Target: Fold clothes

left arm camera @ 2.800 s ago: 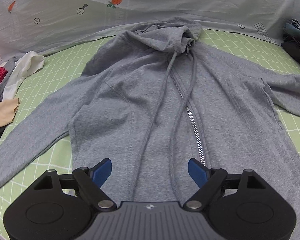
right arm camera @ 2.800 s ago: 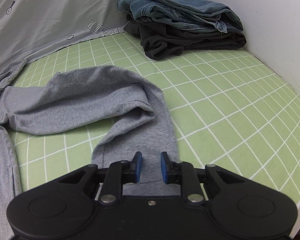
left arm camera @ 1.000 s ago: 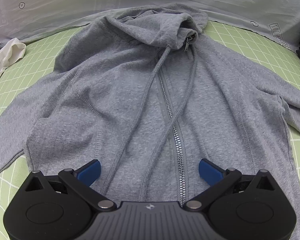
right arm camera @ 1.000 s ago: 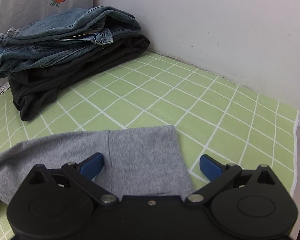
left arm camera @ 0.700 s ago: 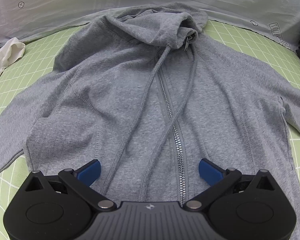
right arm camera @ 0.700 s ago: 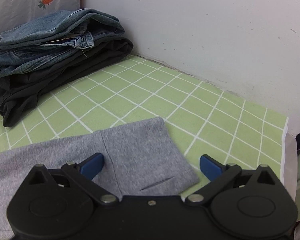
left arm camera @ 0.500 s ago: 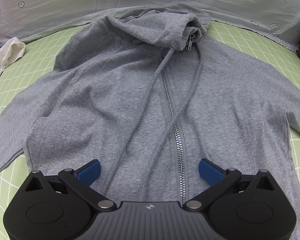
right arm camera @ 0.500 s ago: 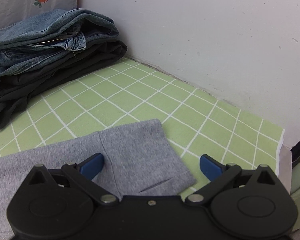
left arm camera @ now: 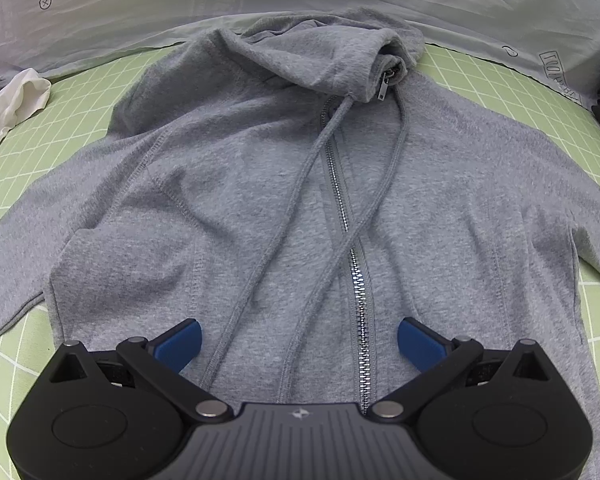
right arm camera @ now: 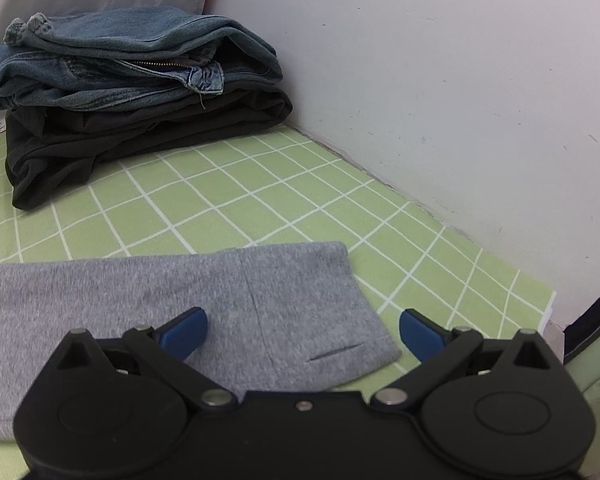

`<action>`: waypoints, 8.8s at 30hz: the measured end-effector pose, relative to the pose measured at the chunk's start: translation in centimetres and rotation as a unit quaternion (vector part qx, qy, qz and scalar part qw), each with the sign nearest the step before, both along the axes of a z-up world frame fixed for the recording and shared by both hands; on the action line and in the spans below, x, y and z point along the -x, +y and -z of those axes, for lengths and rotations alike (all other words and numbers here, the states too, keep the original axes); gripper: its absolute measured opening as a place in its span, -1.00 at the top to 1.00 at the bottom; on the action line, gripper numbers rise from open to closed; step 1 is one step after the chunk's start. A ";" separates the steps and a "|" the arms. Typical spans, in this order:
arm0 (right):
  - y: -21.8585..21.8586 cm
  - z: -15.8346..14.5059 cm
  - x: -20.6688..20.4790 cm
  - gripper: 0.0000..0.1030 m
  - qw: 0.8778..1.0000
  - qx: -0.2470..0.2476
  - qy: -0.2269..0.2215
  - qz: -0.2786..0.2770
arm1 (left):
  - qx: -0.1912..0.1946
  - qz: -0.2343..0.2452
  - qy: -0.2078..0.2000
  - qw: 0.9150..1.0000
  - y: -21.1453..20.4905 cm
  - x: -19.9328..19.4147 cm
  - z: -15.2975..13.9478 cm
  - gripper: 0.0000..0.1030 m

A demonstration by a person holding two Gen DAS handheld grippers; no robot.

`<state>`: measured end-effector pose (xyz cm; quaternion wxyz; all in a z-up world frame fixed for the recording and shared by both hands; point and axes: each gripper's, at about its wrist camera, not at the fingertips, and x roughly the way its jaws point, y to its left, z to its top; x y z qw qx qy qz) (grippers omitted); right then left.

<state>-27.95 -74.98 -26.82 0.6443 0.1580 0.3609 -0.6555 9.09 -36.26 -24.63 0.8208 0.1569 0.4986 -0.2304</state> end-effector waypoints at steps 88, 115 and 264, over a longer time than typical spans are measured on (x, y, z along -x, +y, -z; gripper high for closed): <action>18.9 -2.6 -40.5 -1.00 0.880 -0.086 -0.126 -0.451 | 0.006 -0.018 -0.050 0.999 4.8 -20.2 -0.3 -0.90; 16.9 -5.7 -49.3 -1.00 0.854 -0.069 -0.145 -0.495 | 0.062 -0.124 -0.043 0.989 6.6 -26.4 -1.3 -0.99; 43.8 0.7 -20.5 -1.00 0.965 0.005 -0.148 -0.216 | 0.149 -0.027 -0.011 0.988 29.4 -9.8 -3.5 -0.24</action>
